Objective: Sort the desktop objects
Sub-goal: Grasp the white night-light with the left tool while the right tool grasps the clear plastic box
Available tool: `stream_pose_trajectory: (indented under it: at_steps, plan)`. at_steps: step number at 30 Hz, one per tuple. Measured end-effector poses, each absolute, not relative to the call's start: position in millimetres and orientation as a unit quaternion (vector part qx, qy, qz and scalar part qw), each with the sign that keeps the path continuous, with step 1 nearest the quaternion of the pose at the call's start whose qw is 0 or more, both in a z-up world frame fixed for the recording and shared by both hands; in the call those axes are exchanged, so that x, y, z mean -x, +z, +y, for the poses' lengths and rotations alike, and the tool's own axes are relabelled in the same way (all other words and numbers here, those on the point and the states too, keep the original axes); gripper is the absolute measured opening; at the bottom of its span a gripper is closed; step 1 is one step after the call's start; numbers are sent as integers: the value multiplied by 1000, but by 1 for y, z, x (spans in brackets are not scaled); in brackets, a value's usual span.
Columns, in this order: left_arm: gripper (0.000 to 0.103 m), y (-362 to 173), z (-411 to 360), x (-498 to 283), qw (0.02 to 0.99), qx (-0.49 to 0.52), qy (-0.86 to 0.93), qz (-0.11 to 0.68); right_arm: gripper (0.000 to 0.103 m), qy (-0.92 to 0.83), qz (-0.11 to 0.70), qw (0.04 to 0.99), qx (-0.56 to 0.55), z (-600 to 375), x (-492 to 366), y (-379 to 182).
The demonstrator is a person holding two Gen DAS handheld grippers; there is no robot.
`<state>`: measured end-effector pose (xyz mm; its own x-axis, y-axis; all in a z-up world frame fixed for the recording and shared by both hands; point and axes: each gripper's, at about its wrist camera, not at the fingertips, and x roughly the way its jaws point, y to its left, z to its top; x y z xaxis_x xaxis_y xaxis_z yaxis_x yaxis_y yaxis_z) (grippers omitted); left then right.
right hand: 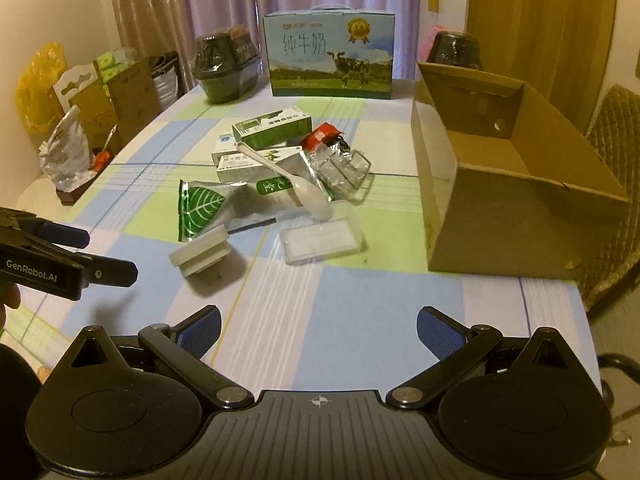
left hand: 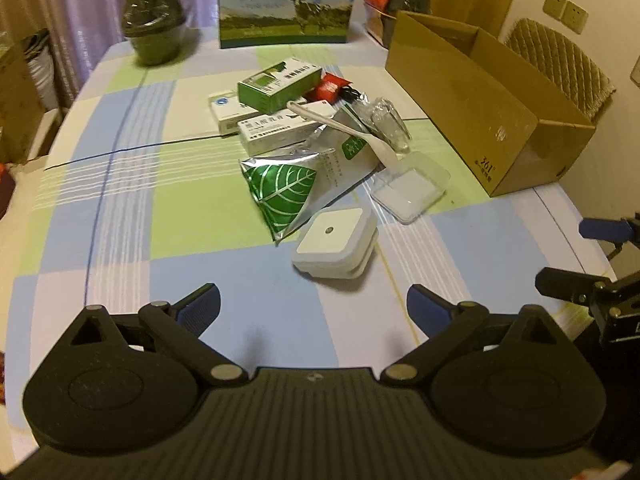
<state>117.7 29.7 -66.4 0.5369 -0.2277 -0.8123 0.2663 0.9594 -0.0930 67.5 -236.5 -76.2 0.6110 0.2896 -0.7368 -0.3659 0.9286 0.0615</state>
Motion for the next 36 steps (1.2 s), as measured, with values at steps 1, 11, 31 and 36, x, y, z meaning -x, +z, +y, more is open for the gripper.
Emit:
stream_pose_trajectory:
  at_steps: [1, 11, 31, 36]
  plan:
    - [97, -69, 30, -123, 875, -22, -146, 462, 101, 183, 403, 895, 51, -235, -71, -79]
    - [79, -97, 22, -167, 855, -26, -201, 478, 101, 194, 412, 887, 70, -226, -115, -106]
    - [63, -131, 24, -190, 844, 7, -206, 495, 101, 221, 403, 884, 87, -212, -165, -141]
    - [63, -130, 29, -174, 864, 34, -126, 487, 101, 226, 385, 889, 107, -202, -175, -149]
